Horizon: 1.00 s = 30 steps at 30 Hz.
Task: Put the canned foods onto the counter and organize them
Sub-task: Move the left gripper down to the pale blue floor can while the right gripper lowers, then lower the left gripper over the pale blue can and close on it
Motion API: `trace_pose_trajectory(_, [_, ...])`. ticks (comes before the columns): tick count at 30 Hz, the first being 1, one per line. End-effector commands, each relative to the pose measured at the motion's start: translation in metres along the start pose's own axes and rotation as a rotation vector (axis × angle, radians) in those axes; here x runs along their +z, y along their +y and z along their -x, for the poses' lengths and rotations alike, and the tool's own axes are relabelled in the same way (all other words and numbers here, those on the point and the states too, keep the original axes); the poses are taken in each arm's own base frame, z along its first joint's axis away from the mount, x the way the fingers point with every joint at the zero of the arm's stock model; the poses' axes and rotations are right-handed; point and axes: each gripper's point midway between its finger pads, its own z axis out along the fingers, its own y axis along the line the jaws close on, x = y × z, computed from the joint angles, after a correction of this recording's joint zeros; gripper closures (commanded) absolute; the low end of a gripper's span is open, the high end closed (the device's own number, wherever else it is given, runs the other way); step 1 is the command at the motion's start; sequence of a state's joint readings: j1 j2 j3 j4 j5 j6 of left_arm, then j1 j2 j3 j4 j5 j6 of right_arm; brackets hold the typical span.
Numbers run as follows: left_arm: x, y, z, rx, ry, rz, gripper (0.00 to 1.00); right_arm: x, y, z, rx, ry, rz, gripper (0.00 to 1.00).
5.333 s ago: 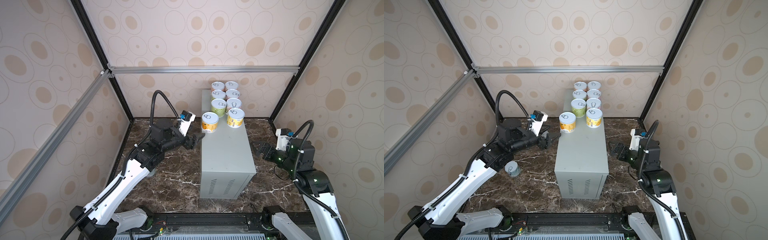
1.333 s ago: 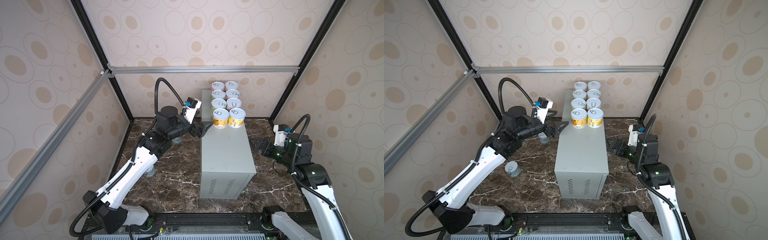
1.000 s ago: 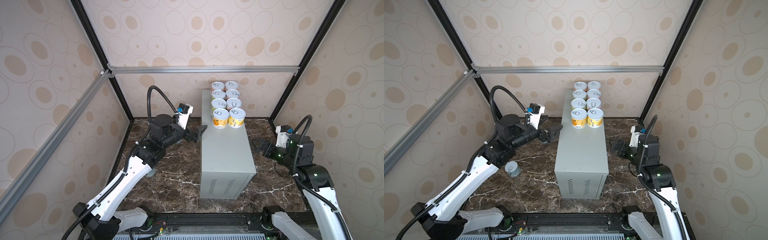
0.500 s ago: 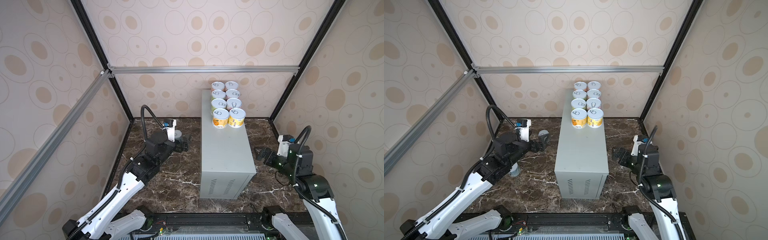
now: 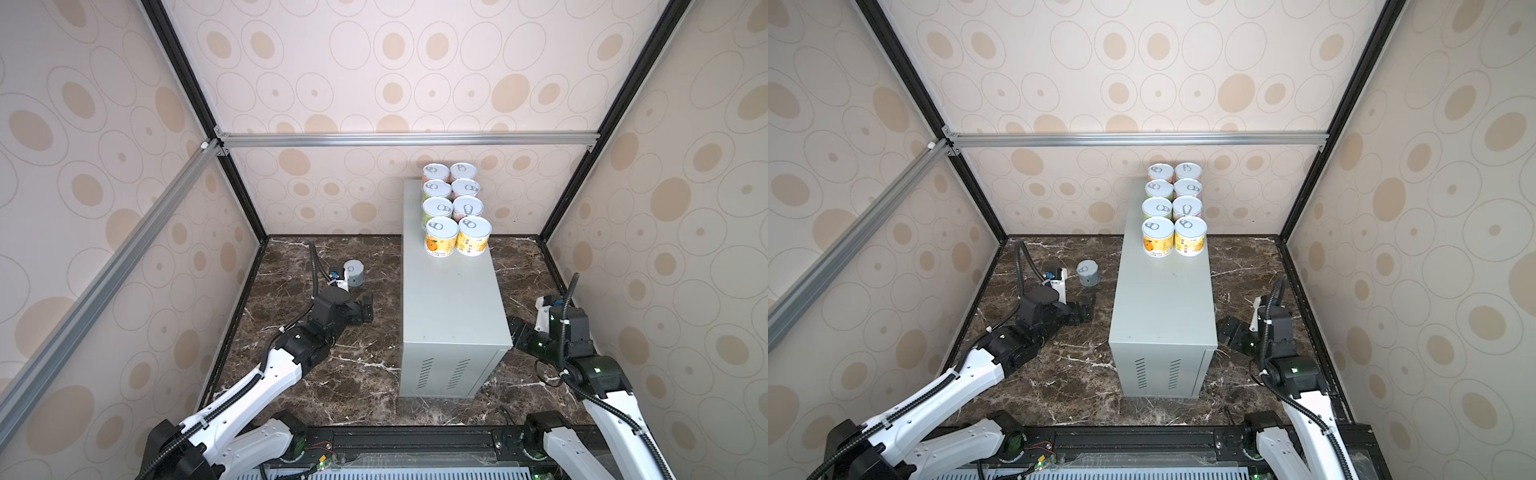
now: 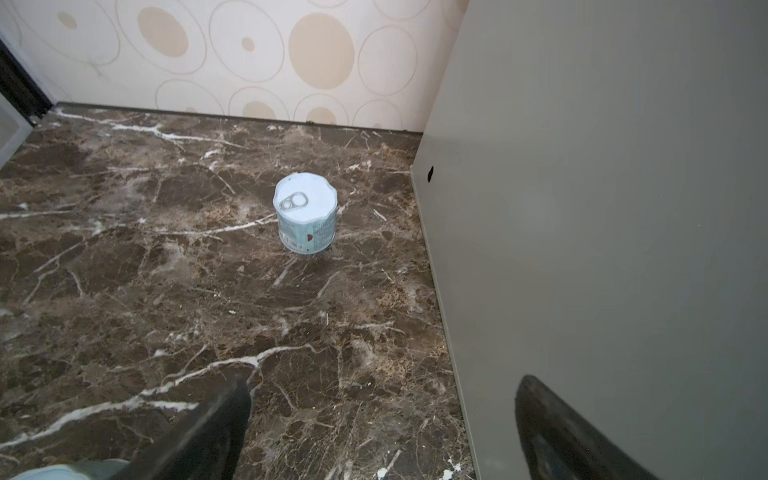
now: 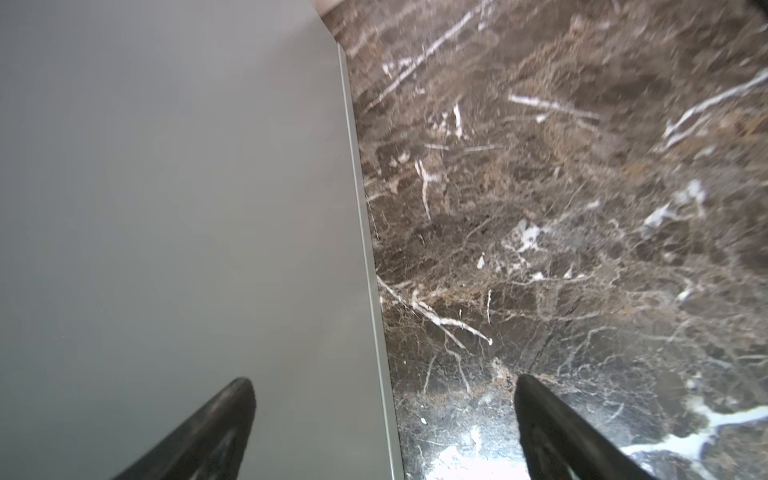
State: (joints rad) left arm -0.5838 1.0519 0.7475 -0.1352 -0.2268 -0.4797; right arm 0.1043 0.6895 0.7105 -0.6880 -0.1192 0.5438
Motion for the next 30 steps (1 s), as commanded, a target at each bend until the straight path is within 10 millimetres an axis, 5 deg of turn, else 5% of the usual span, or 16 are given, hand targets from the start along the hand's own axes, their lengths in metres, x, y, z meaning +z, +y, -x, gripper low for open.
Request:
trace_pose_trajectory(1, [0.011,0.007,0.000,-0.053,-0.033,0.038,0.01,0.013,0.001,-0.001,0.024,-0.001,0.024,0.01])
trace_pose_trajectory(13, [0.070,0.019,-0.035,-0.067,0.036,0.117,0.01,0.050,-0.009,-0.018,0.028,0.070,0.012,0.01])
trace_pose_trajectory(30, [0.165,0.049,-0.046,-0.116,0.103,0.208,0.01,0.080,-0.015,-0.025,0.033,0.111,0.004,0.00])
